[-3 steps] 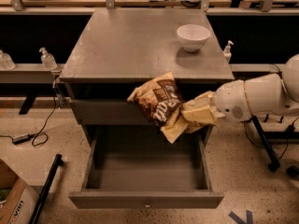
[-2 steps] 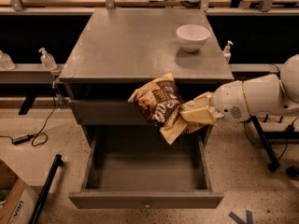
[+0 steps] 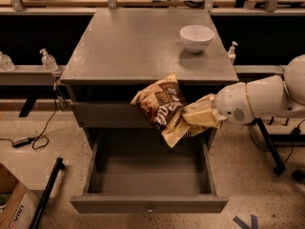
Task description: Place brown chip bag into middle drawer
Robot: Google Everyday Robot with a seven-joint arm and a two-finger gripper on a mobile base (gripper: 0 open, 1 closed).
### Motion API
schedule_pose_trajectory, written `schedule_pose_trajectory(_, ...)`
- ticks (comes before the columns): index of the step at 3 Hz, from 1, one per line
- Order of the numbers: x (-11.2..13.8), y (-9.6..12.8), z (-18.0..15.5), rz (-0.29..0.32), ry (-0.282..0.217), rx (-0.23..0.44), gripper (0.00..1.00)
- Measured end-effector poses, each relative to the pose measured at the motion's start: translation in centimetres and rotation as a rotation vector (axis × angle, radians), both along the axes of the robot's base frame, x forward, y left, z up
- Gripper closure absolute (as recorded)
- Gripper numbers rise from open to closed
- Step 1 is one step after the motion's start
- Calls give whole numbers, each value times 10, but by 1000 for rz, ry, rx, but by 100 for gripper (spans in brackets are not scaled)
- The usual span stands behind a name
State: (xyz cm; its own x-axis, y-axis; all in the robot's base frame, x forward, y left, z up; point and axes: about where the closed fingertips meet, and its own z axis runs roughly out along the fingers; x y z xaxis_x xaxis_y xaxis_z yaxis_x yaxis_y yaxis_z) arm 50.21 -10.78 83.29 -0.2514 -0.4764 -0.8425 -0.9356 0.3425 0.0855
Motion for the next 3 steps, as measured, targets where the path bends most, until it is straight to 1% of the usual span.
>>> schedule_pose_trajectory(1,2,2,-6,9,15,-23,36)
schedule_pose_trajectory(2,-4,6,-39,7,95,-28,12)
schedule_pose_trajectory(3,-6,11,-76,-5,161,-10,0)
